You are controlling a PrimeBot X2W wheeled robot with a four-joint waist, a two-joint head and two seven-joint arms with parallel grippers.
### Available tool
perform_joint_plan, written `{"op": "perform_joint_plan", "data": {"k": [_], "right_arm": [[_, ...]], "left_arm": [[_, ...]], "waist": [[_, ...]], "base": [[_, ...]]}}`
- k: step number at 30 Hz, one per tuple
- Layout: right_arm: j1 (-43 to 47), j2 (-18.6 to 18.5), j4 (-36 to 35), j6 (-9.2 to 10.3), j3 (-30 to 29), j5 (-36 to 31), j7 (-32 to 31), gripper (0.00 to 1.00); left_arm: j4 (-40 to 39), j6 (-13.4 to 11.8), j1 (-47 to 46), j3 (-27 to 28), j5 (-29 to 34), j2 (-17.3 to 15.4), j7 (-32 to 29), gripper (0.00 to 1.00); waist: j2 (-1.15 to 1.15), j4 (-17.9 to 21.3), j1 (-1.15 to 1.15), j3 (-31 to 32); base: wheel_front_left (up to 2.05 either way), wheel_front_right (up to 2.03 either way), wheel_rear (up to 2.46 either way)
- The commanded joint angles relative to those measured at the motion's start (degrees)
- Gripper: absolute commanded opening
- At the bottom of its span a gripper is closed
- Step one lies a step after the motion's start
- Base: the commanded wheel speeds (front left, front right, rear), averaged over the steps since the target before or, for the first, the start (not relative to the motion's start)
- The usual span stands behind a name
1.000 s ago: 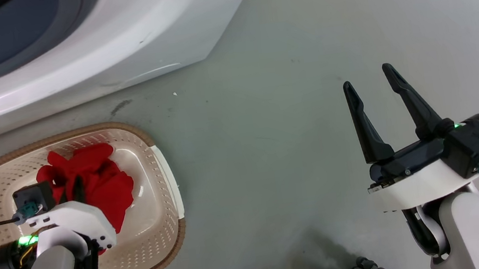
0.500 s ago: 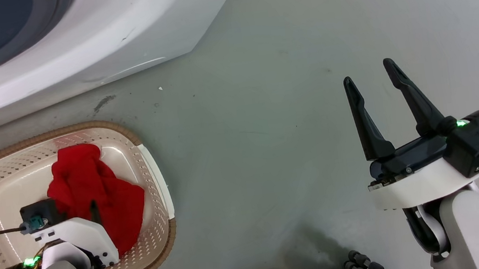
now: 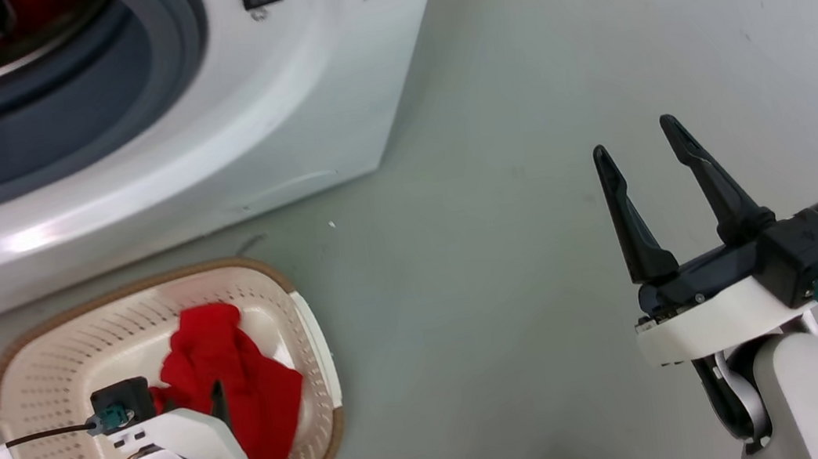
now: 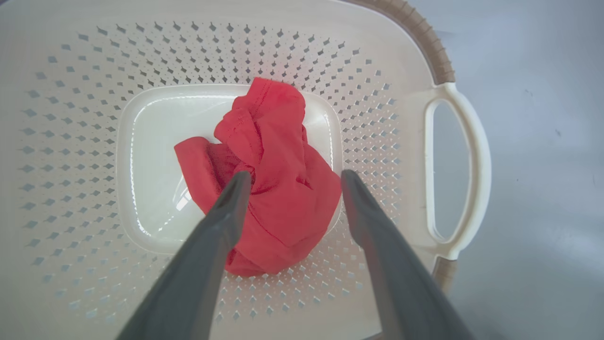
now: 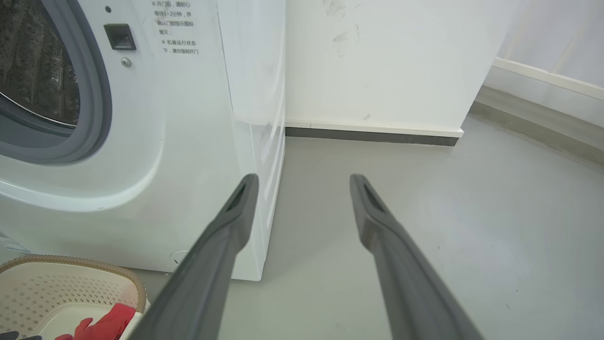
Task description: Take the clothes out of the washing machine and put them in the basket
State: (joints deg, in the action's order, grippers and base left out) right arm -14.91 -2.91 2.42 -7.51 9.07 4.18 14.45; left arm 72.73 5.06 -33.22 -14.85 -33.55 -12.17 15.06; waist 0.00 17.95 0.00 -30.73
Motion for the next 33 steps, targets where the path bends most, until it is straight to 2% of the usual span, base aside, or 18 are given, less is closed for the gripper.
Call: {"op": "perform_joint_plan", "data": {"k": [1,8,17,29,33], "right_arm": [[1.17,0.07,0.13,0.04,-0.46,-0.66,-0.30,1.00],[3.70,0.06,0.38,0.04,-0.99,-1.02,-1.82,1.00],[6.25,0.07,-0.66,0.04,-2.19,-1.35,-3.29,1.00],[7.83,0.07,-1.27,0.04,-2.27,-0.77,-3.69,1.00],[8.05,0.07,-1.24,0.04,-2.19,-0.31,-3.49,1.00]], "left_arm": [[-1.67,-0.40,0.90,0.20,0.35,0.34,0.11,1.00],[-10.40,-2.39,5.18,2.43,2.71,1.83,0.14,1.00],[-25.23,-4.23,10.31,6.73,9.46,2.67,0.14,1.00],[-45.46,-4.82,14.19,14.10,18.10,3.51,0.14,1.00],[-49.31,-4.86,13.91,15.50,19.95,3.31,0.14,1.00]], "waist": [[0.00,-2.50,0.00,5.09],[0.00,-6.12,0.00,11.51],[0.00,-9.90,0.00,14.70],[0.00,-11.29,0.00,16.44],[0.00,-11.03,0.00,16.76]], "base": [[0.00,0.00,0.00],[0.00,0.00,0.00],[0.00,0.00,0.00],[0.00,0.00,0.00],[0.00,0.00,0.00]]}}
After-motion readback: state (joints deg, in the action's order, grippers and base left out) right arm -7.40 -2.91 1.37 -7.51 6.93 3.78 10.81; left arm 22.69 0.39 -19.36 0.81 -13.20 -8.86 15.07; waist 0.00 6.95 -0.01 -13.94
